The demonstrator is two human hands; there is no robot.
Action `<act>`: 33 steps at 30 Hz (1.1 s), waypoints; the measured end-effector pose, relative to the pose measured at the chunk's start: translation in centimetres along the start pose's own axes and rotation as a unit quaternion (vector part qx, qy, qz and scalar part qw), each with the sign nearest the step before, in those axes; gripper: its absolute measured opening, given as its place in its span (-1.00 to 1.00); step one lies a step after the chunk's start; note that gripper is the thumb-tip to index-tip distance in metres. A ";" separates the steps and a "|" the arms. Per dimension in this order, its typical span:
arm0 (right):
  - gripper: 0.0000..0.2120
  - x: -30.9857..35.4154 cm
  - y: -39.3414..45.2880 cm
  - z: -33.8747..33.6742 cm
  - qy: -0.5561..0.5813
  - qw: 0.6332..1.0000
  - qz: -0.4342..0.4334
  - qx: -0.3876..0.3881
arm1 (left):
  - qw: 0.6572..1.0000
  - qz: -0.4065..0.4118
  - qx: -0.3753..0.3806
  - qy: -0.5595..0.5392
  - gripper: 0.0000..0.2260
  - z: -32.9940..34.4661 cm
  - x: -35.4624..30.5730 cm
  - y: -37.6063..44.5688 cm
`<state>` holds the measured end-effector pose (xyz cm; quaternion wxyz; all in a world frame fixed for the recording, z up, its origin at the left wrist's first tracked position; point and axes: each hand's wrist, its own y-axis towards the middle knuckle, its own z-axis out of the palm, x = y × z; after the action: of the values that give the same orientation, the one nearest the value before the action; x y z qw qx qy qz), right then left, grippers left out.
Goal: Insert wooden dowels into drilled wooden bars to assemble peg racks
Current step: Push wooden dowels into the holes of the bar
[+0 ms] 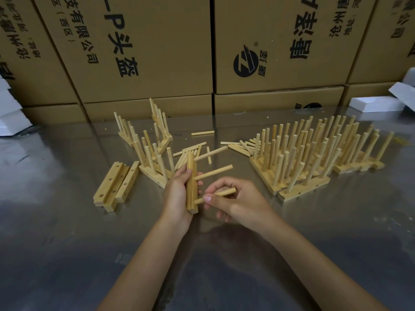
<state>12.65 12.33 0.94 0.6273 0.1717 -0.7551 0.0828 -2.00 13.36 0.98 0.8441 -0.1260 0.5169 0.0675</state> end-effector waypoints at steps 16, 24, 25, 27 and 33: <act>-0.77 -0.5 0.4 0.9 0.025 0.991 0.077 -0.104 | 0.998 0.004 -0.001 -0.060 -0.55 -0.4 -0.2 0.9; -0.91 -2.0 1.4 -1.3 -0.126 0.971 0.070 -0.190 | 0.978 0.014 -0.040 0.203 -0.55 -1.1 -0.2 1.5; -0.90 -2.1 1.5 -1.9 -0.150 0.964 0.071 -0.209 | 0.956 0.045 -0.063 0.284 -0.59 -1.4 -0.4 1.5; -0.87 -2.4 1.6 -2.8 -0.188 0.951 0.073 -0.233 | 0.898 0.129 -0.102 0.407 -0.71 -1.8 -1.1 1.3; -0.85 -3.2 1.7 -3.2 -0.270 0.944 0.081 -0.175 | 0.777 0.323 -0.289 0.457 -0.81 -5.2 -5.1 1.3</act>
<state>15.49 15.46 -1.43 0.4115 0.0135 -0.9100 -0.0492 -9.05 13.19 3.09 0.3613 -0.2056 0.8085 0.4166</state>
